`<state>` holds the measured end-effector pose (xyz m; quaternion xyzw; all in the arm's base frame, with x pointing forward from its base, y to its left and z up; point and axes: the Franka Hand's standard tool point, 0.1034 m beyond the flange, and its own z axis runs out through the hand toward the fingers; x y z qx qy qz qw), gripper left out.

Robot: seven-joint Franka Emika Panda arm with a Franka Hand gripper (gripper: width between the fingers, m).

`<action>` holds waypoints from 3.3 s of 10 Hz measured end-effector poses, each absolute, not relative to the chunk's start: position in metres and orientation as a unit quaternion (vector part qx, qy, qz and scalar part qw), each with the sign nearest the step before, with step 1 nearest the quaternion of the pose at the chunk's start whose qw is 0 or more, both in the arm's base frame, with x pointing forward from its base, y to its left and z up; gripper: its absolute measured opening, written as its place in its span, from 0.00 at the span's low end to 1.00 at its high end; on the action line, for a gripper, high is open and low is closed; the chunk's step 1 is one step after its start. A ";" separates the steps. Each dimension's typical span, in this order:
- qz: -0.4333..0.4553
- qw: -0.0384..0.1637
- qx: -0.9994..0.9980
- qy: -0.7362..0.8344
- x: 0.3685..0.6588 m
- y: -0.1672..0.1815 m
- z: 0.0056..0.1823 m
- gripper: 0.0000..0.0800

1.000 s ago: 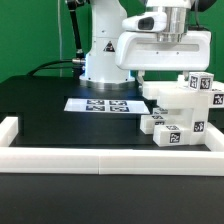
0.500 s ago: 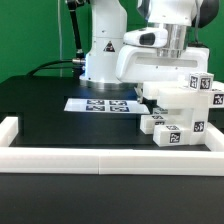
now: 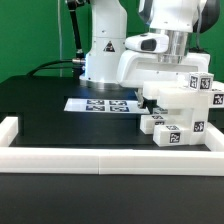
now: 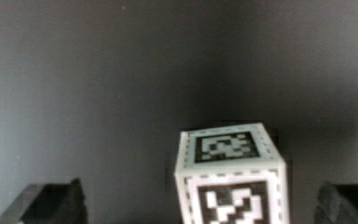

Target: Assemble chair

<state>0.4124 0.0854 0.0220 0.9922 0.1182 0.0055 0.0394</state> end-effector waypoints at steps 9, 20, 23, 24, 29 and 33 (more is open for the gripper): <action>-0.004 0.047 0.992 0.115 0.411 0.081 0.010 0.47; -0.039 -0.010 0.993 0.107 0.398 0.066 0.095 0.36; -0.040 -0.008 0.994 0.105 0.410 0.061 0.111 0.36; -0.040 -0.003 0.993 0.109 0.421 0.065 0.125 0.36; -0.007 0.008 0.992 0.124 0.463 0.087 0.155 0.36; -0.011 0.009 0.992 0.127 0.460 0.090 0.151 0.36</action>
Offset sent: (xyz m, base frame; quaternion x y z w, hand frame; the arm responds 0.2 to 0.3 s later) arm 0.0050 0.0099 -0.0093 0.0029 0.0065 0.0169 0.9998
